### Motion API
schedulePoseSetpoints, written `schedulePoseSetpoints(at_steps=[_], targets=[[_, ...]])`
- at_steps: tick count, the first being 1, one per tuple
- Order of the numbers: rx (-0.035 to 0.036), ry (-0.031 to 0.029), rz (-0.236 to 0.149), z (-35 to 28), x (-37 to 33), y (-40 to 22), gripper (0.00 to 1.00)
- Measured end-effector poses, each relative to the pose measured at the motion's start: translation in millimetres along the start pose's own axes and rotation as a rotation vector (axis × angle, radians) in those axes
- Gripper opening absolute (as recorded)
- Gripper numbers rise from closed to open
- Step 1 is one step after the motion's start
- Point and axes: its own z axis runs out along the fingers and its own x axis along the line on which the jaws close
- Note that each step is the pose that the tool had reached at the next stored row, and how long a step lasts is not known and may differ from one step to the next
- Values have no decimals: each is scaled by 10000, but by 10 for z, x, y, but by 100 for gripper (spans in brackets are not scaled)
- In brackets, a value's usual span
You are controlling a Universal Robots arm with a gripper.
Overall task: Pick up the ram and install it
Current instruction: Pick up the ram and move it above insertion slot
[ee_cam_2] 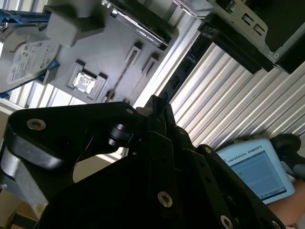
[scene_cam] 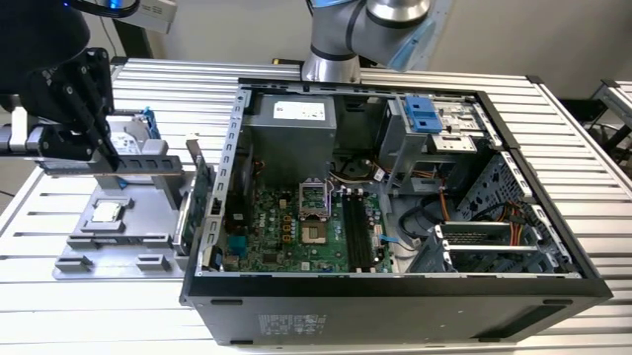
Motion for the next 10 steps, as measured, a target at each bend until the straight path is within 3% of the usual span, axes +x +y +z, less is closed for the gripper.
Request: schedulePoseSetpoints(at_steps=[10], targets=[[0, 0, 0, -1, 1, -72, 0]])
